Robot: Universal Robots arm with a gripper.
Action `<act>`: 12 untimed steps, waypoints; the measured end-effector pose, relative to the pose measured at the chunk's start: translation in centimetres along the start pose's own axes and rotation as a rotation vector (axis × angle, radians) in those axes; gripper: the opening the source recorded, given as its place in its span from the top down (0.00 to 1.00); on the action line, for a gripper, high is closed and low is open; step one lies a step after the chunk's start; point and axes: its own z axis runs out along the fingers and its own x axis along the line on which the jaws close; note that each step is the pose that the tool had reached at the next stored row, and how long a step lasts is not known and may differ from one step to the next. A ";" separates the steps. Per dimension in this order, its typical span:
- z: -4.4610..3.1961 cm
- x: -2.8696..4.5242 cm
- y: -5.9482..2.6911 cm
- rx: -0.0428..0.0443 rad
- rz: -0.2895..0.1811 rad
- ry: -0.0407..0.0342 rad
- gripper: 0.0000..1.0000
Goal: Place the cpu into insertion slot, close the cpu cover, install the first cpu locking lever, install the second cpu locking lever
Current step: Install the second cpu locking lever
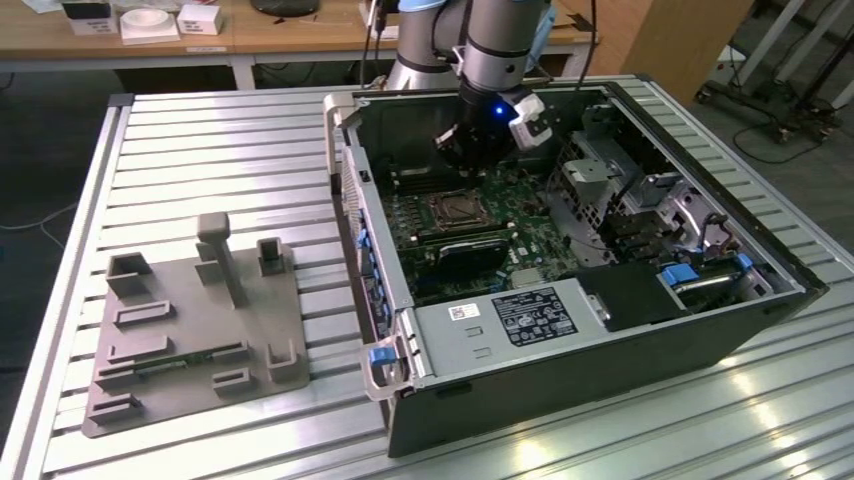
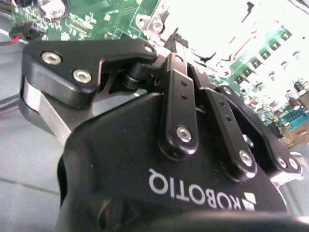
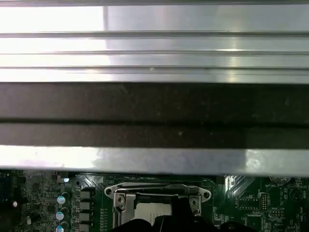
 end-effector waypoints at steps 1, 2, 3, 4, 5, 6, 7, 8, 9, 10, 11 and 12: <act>-0.01 0.00 -0.18 0.0002 0.000 0.0001 0.89; -0.01 0.01 -0.37 0.0002 0.000 0.0001 0.89; -0.01 0.01 -0.58 0.0001 0.000 0.0000 0.89; -0.02 0.01 -0.81 0.0000 0.000 0.0000 0.89; -0.03 0.01 -1.07 0.0003 0.000 0.0001 0.89; -0.04 0.02 -1.38 0.0003 0.000 0.0001 0.89; -0.04 0.02 -1.67 0.0001 0.000 0.0000 0.89; -0.04 0.02 -1.96 0.0001 0.000 0.0001 0.89; -0.06 0.02 -2.25 0.0003 0.000 0.0001 0.89; -0.06 0.03 -2.55 0.0002 0.000 0.0001 0.89; -0.06 0.03 -2.85 0.0001 0.000 0.0000 0.89; -0.07 0.03 -3.11 0.0002 0.000 0.0001 0.89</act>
